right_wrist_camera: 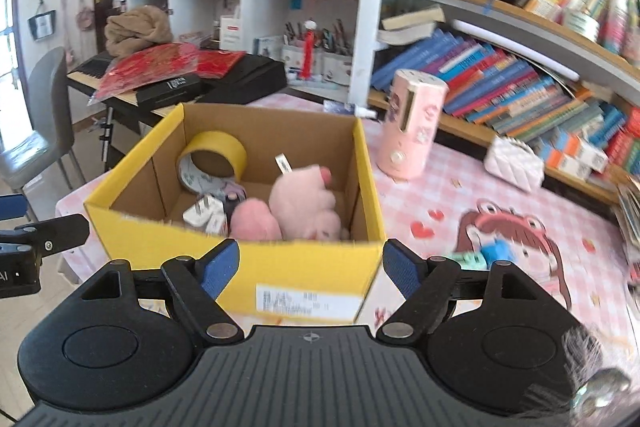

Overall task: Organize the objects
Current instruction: 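Raise both grippers out of the box and move toward the mat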

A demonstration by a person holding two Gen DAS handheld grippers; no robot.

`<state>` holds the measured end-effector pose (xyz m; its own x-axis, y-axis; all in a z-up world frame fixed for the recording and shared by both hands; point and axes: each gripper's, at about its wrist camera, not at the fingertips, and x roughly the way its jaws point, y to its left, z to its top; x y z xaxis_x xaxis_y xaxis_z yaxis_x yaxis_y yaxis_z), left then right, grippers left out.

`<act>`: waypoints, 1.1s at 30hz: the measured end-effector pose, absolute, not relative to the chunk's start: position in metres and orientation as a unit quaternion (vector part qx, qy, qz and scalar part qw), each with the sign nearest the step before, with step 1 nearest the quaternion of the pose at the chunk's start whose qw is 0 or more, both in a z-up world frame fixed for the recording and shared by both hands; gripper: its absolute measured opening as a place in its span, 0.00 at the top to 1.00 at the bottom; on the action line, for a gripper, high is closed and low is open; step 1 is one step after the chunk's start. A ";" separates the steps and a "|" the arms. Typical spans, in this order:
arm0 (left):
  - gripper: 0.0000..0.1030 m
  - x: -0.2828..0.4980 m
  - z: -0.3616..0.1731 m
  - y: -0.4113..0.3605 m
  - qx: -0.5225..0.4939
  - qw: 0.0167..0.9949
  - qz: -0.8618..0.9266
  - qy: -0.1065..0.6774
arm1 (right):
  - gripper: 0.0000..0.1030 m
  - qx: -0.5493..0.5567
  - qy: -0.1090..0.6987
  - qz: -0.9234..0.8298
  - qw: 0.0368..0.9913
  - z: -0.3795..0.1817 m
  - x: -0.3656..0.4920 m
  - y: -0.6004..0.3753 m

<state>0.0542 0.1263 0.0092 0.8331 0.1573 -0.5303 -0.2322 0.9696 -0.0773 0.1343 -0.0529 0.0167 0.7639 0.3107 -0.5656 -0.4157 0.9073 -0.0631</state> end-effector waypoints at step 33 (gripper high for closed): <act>0.10 0.000 -0.013 0.084 -0.019 0.940 0.050 0.336 | 0.10 -0.082 0.327 0.117 0.934 -0.011 0.045 -0.087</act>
